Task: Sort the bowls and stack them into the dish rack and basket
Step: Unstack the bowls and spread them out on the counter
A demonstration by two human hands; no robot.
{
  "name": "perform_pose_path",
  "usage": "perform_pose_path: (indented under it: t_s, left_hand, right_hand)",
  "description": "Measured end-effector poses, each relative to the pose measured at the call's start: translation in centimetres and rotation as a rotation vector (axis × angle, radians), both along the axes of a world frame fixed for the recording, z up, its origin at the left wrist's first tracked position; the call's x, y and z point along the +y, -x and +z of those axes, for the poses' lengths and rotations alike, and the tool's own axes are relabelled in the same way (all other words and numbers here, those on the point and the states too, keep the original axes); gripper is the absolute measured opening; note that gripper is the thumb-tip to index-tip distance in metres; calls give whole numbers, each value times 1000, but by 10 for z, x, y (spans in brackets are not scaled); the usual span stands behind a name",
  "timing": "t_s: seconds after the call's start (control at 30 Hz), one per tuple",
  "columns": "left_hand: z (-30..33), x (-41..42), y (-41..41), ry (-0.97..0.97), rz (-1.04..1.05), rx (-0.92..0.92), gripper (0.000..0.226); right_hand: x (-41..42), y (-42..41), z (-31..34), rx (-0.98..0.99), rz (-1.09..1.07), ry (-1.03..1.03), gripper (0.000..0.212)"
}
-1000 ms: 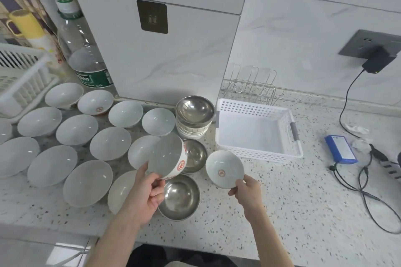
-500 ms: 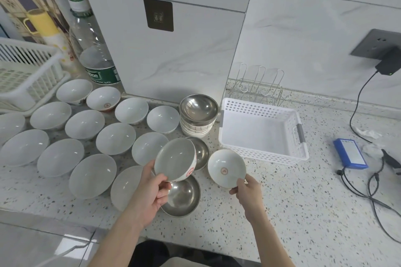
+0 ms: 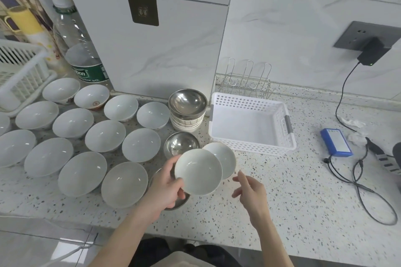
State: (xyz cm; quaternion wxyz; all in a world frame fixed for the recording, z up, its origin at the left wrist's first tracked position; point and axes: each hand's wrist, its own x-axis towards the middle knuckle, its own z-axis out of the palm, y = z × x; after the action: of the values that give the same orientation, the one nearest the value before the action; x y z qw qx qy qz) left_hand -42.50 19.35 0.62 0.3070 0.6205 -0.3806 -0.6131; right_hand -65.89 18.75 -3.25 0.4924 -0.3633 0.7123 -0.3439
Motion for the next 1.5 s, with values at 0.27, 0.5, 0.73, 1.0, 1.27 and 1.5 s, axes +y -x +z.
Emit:
perform_pose_path:
  t_s: [0.27,0.5,0.73,1.0,1.27,1.5]
  left_hand:
    - [-16,20,30,42,-220,-119,65]
    - [-38,33,35,60,-394,-248,74]
    - [-45,37,38,100,-558,-483,130]
    - [-45,31,40,128,-597,-647,122]
    - [-49,31,37,119,-600,-678,115]
    - [-47,28,38,104,-639,-718,114]
  right_hand:
    - [34,6,5,-216,241,31,27]
    - [43,16,-13,-52,274,-8,45]
    - [47,14,-16,33,351,-23,36]
    - [41,12,-16,38,393,-24,37]
    - [36,12,-22,-1,422,-72,41]
    - [32,13,-18,35,446,-129,37]
